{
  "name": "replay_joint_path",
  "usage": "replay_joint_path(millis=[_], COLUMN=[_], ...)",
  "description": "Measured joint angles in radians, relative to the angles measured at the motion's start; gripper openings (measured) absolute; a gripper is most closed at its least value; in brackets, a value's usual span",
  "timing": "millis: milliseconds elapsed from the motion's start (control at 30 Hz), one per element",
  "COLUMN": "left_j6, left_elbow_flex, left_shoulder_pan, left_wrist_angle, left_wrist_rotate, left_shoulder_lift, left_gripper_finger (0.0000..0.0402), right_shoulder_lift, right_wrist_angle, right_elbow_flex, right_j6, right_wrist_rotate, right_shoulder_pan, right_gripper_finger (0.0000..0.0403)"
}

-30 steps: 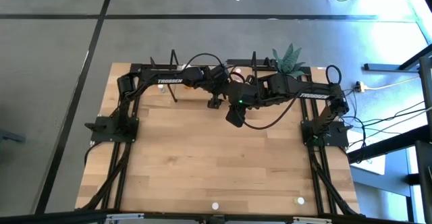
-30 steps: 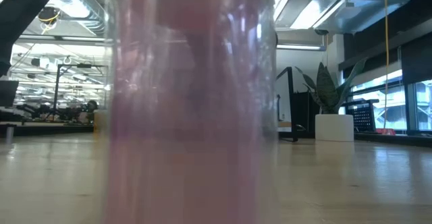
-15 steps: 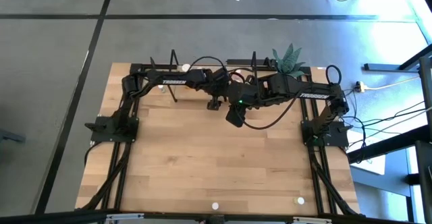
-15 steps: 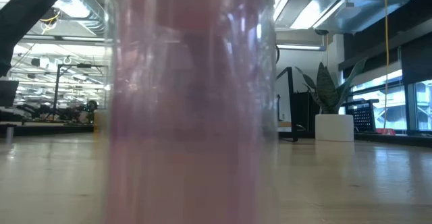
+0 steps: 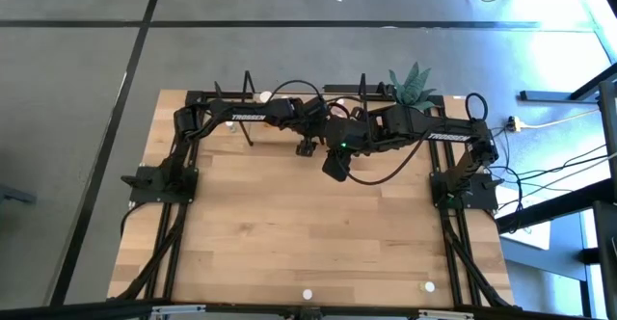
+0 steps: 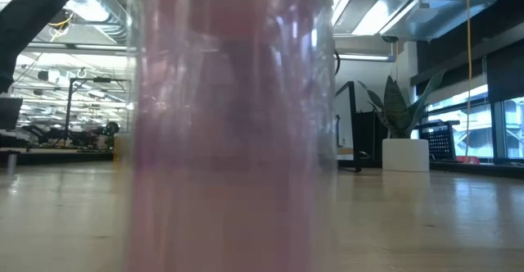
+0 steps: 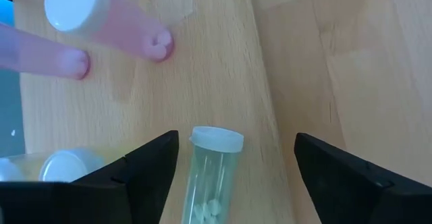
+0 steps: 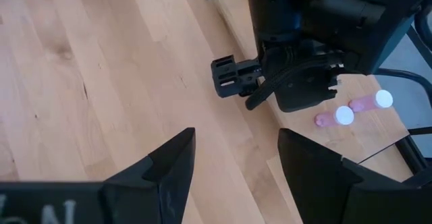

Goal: Pick and place medicine bottles onto shelf by color
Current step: Remove the blue pill bottle from the shelf

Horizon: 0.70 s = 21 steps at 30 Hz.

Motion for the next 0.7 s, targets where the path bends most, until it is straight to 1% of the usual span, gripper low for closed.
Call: replay_joint_path(millis=[400,700], left_j6=[0.006,0.007], left_elbow_flex=[0.0,0.0], left_shoulder_pan=[0.0,0.0], left_wrist_angle=[0.0,0.002], left_wrist_rotate=[0.0,0.0], left_shoulder_lift=[0.0,0.0], left_gripper_finger=[0.0226,0.0202], right_shoulder_lift=[0.0,0.0], right_wrist_angle=[0.001,0.002], right_elbow_flex=[0.0,0.0], right_j6=[0.003,0.003], right_wrist_rotate=[-0.001,-0.001], right_shoulder_pan=[0.0,0.0], right_gripper_finger=[0.0213,0.0213])
